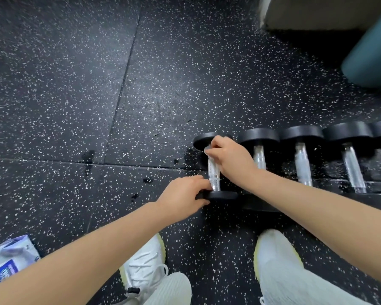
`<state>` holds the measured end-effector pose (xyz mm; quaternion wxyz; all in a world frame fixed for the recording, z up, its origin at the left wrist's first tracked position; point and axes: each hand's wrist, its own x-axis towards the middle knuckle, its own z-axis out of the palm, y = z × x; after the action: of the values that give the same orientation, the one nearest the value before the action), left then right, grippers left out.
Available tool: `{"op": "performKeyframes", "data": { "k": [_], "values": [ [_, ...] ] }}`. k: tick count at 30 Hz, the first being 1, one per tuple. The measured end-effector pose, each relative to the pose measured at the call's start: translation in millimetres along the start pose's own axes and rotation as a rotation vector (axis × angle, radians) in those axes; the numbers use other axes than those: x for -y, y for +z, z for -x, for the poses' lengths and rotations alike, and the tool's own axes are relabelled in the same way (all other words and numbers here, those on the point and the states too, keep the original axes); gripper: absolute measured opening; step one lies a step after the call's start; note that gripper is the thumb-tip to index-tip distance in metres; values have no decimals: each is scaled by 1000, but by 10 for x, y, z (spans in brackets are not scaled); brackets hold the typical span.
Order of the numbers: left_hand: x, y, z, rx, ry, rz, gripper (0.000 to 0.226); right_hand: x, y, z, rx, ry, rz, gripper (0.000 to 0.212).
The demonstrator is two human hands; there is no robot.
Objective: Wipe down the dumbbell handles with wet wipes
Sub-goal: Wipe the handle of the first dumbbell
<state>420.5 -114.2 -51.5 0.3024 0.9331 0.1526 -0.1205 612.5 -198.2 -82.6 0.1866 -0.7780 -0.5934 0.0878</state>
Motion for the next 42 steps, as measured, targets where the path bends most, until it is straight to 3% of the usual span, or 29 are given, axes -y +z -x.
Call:
{"op": "performKeyframes", "data": {
  "k": [3, 8, 11, 15, 22, 29, 35, 42],
  "values": [
    [-5, 52, 40, -31, -5, -1, 24, 48, 3, 205, 44, -6, -86, 14],
    [-17, 104, 22, -53, 12, -27, 36, 64, -124, 371, 283, -169, -137, 17],
    [-44, 107, 25, -94, -5, -32, 28, 51, -74, 136, 191, -132, -85, 14],
    [-46, 113, 47, -140, 4, 3, 24, 86, -27, 14, 81, 60, -113, 15],
    [10, 141, 36, -154, 46, 11, 21, 88, -177, 376, 348, -145, -183, 10],
    [26, 104, 58, -170, 57, 34, 19, -25, -136, 41, 95, -78, -88, 5],
    [73, 119, 77, -180, 42, 67, 21, 43, -189, 475, 315, -204, -161, 18],
    [74, 82, 85, -143, 38, 56, 21, -62, -128, -15, 105, -44, -17, 13]
  ]
}}
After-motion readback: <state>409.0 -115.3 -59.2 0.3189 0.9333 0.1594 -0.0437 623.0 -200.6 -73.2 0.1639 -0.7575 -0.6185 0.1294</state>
